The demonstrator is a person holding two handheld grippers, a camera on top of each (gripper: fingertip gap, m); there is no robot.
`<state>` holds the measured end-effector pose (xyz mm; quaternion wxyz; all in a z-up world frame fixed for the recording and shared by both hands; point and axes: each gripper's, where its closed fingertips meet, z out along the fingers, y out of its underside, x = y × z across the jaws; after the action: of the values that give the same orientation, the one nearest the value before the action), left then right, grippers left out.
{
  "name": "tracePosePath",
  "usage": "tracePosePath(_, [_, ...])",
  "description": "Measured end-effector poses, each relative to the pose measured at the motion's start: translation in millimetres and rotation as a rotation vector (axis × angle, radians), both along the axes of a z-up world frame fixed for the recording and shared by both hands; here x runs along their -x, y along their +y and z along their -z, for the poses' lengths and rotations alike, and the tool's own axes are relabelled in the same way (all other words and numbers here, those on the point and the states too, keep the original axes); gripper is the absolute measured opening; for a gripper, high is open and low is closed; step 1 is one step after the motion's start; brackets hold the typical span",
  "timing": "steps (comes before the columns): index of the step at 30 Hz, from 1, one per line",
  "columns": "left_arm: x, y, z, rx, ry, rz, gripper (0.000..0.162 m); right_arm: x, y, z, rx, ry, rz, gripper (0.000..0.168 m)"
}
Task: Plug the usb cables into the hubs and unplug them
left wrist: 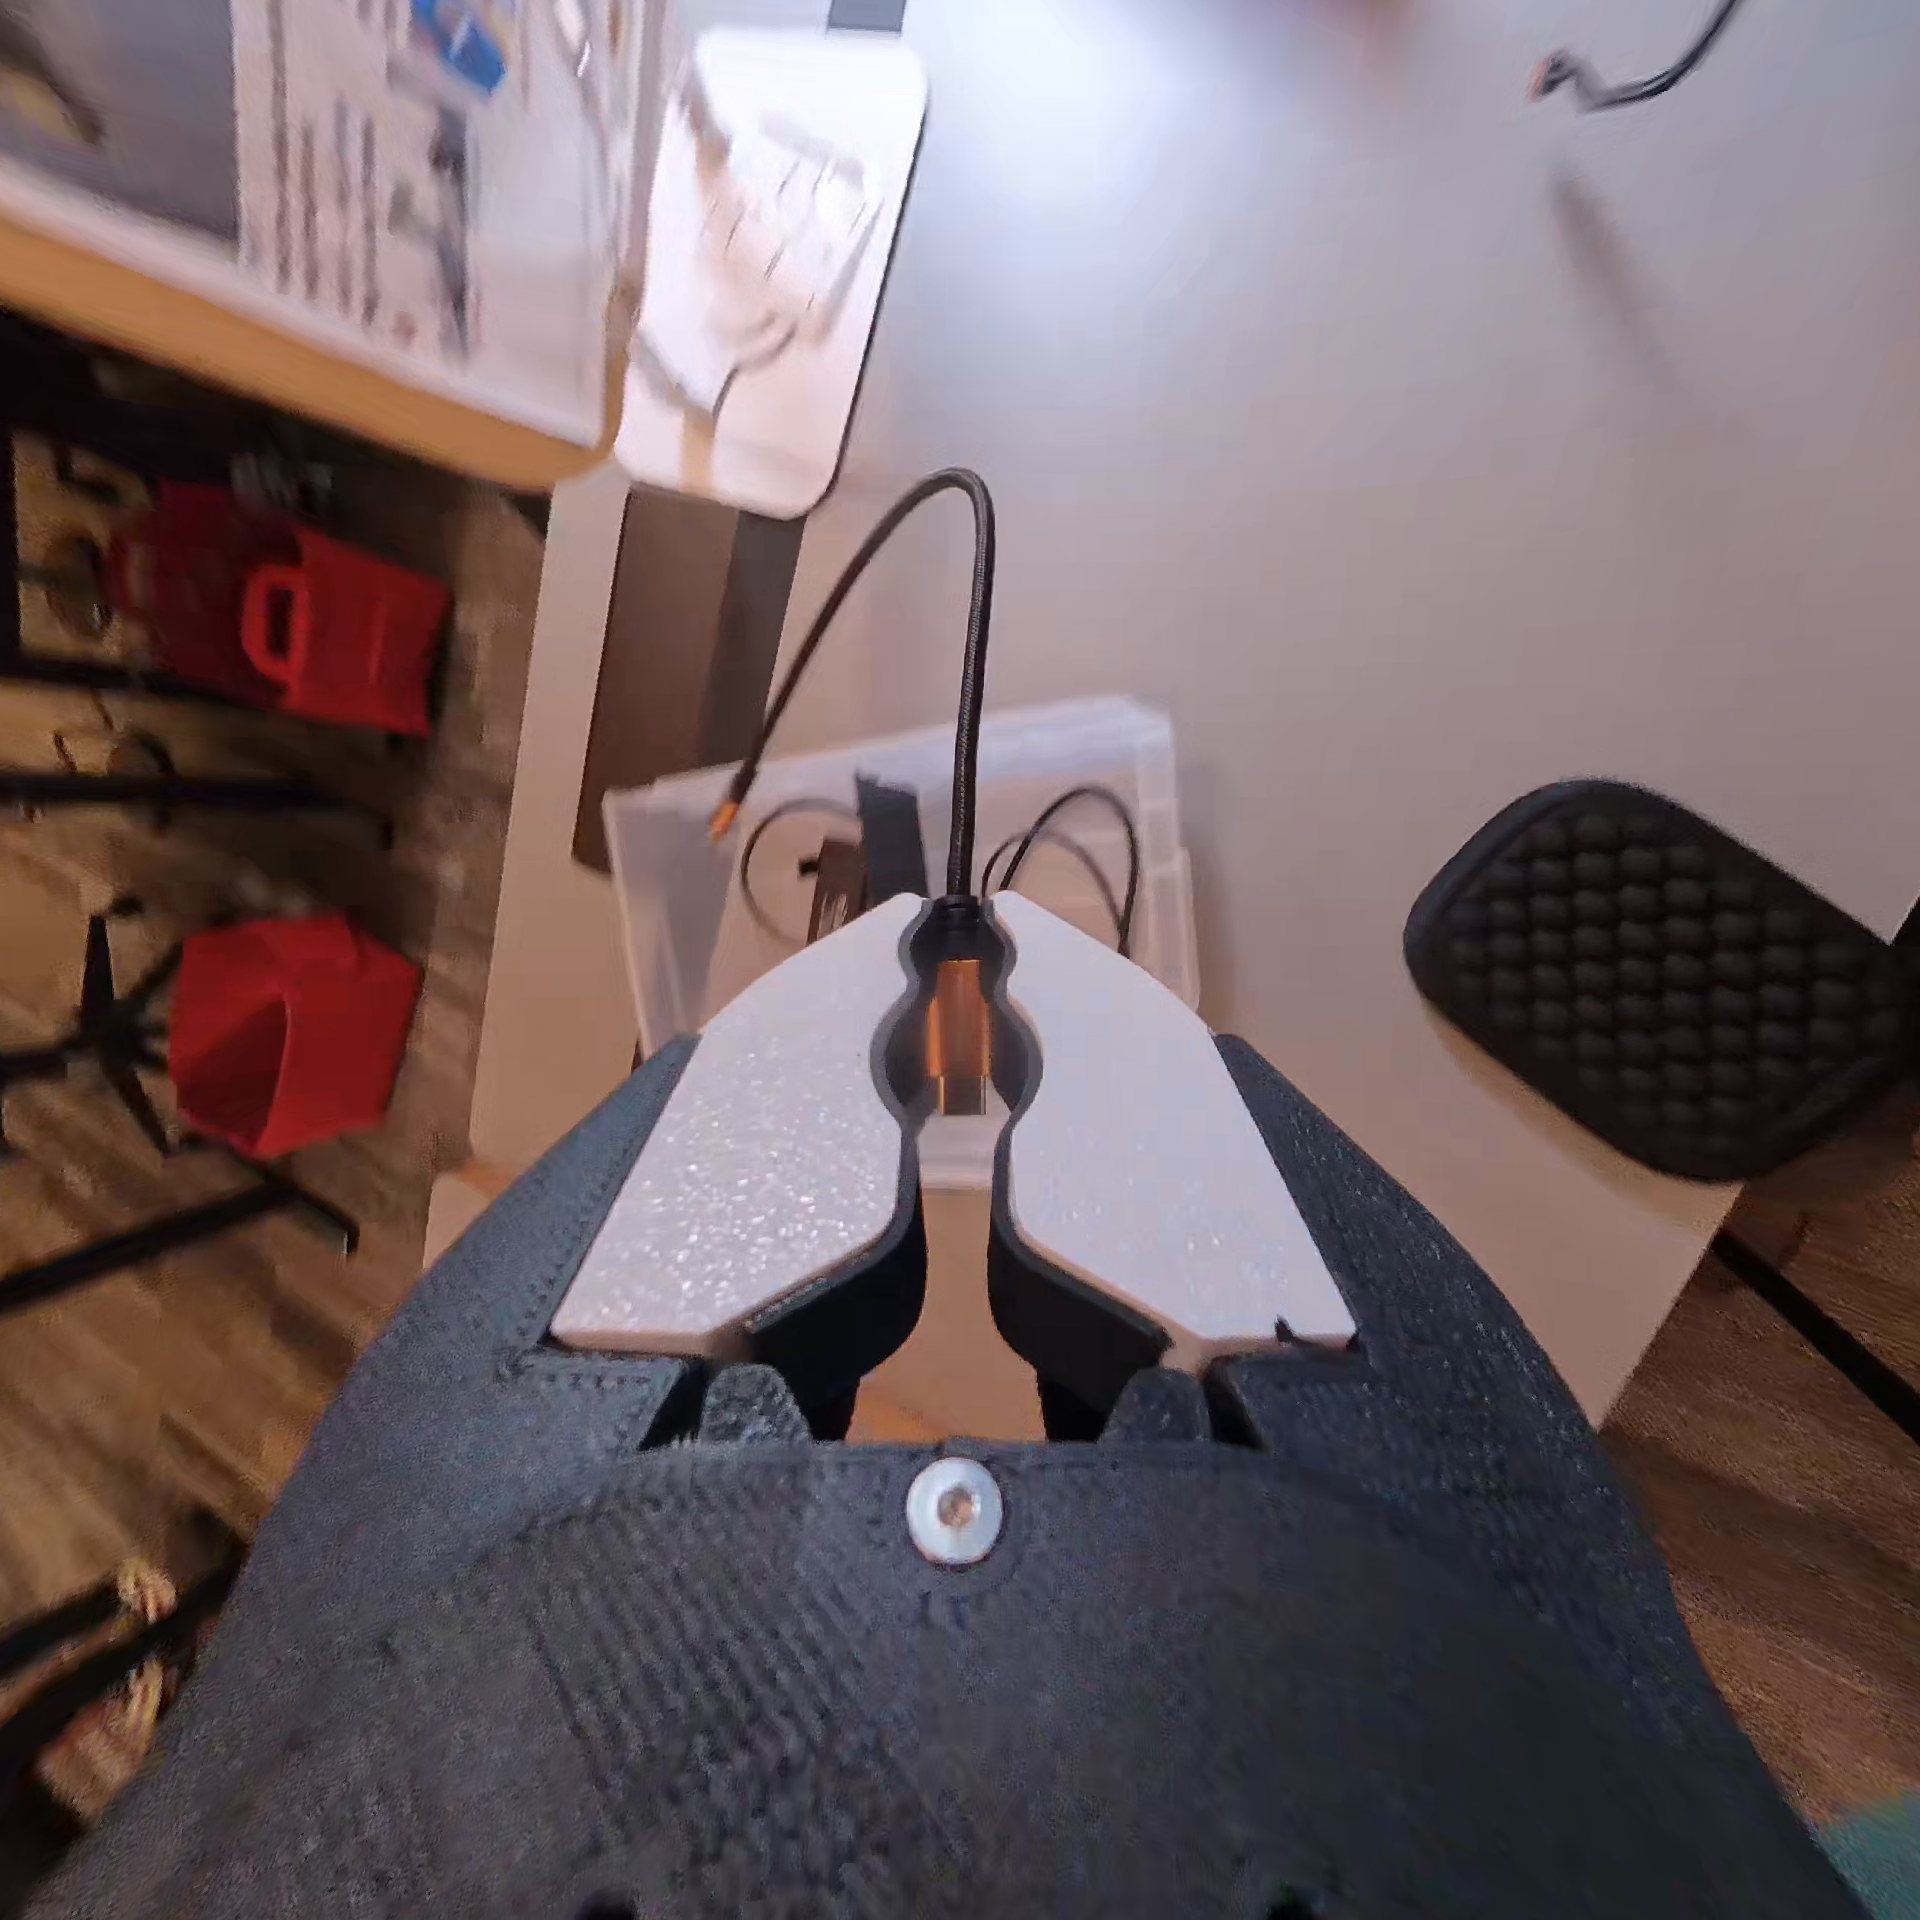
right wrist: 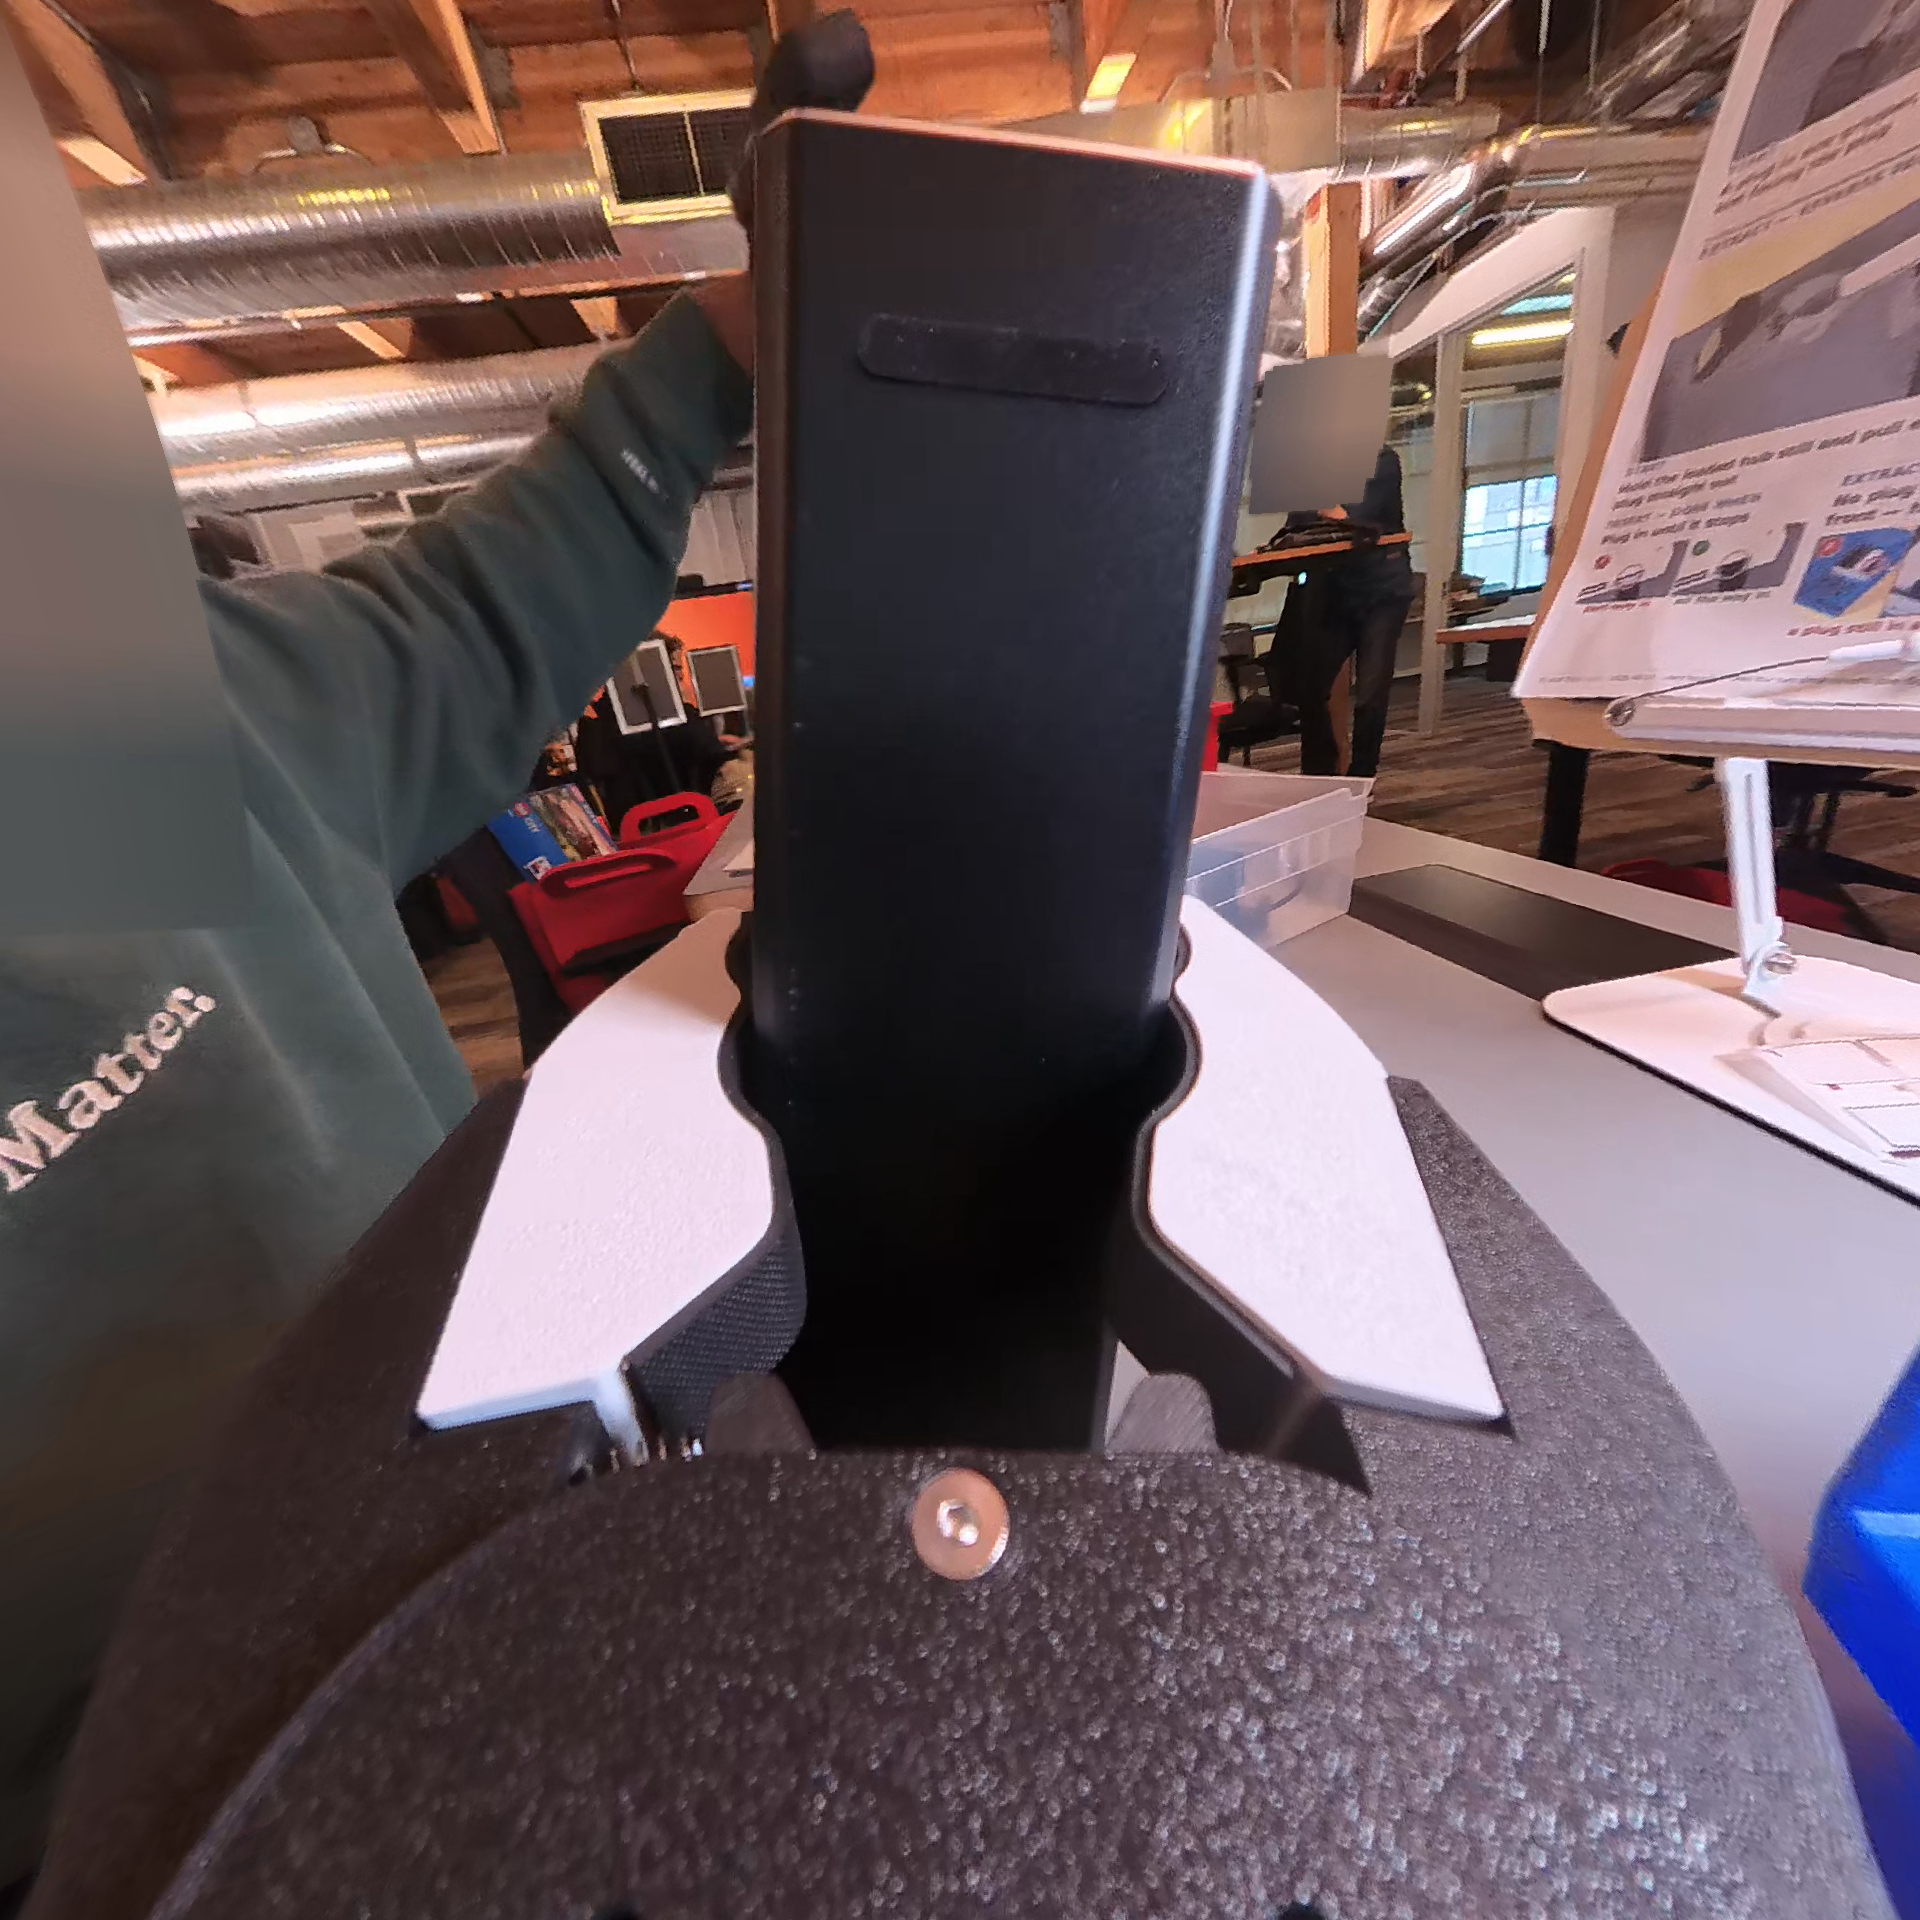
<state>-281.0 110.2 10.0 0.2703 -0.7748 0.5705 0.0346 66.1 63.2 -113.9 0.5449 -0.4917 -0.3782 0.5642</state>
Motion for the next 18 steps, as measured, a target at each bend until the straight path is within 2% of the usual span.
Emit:
tracePosePath(1, [-16, -4, 9, -0.009, -0.023, 0.044, 0.007, -3, 2, -1, -0.001, 0.006, 0.011, 0.073])
tracePosePath(4, [-70, -29, 59, 0.017, -0.076, 0.196, 0.007, -13, 11, -5, -0.004, 0.019, 0.056, 0.073])
tracePosePath(7, [-114, -62, 139, 0.095, -0.095, 0.303, 0.007, -24, 19, -7, -0.006, 0.033, 0.108, 0.073])
tracePosePath(10, [-139, -95, 219, 0.224, -0.122, 0.356, 0.008, -34, 26, -8, -0.004, 0.039, 0.149, 0.072])
tracePosePath(12, [-136, -111, 257, 0.316, -0.092, 0.37, 0.008, -38, 29, -8, 0.003, 0.047, 0.165, 0.073])
tracePosePath(14, [-122, -127, 274, 0.438, -0.059, 0.373, 0.011, -40, 31, -7, 0.014, 0.052, 0.171, 0.073])
tracePosePath(15, [-113, -127, 275, 0.459, -0.039, 0.357, 0.022, -40, 32, -7, 0.017, 0.051, 0.171, 0.073])
tracePosePath(18, [-107, -106, 251, 0.428, -0.145, 0.275, 0.031, -37, 29, -6, 0.009, 0.041, 0.16, 0.073])
